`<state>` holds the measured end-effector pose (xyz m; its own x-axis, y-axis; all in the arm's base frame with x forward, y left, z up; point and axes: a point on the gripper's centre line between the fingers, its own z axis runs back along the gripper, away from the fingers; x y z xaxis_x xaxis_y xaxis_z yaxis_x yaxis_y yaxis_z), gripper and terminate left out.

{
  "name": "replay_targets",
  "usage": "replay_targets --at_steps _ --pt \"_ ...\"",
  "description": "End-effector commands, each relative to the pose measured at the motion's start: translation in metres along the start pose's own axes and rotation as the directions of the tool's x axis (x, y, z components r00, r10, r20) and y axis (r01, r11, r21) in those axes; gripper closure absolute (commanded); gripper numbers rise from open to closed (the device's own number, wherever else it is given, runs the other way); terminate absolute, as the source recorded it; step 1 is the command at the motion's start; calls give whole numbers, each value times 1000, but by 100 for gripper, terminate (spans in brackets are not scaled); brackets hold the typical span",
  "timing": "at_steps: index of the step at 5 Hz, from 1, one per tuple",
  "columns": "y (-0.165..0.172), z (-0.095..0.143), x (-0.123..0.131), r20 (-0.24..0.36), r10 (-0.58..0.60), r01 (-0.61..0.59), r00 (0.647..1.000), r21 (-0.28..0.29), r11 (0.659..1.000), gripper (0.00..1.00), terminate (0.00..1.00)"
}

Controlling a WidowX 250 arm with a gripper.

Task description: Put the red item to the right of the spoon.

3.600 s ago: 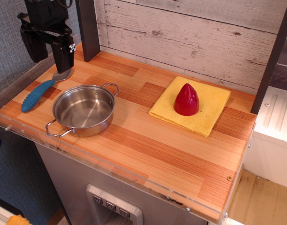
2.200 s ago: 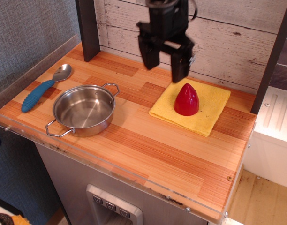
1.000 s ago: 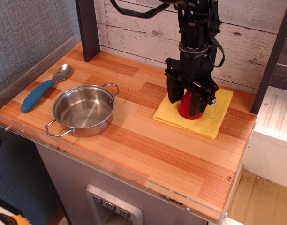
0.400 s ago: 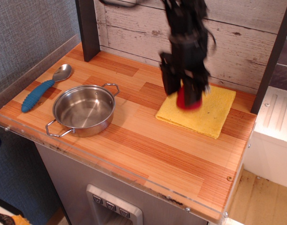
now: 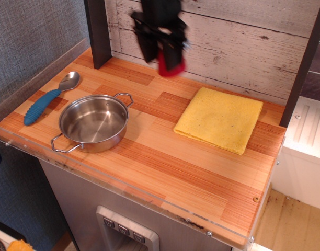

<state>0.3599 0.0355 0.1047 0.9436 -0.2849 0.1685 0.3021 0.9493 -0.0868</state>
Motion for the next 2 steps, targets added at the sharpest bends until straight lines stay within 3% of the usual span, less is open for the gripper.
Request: replay_targets --at_steps 1,2 --pt "85 -11 -15 -4 159 -157 987 136 978 100 0" --pt "93 -23 -19 -21 172 -166 985 158 973 100 0"
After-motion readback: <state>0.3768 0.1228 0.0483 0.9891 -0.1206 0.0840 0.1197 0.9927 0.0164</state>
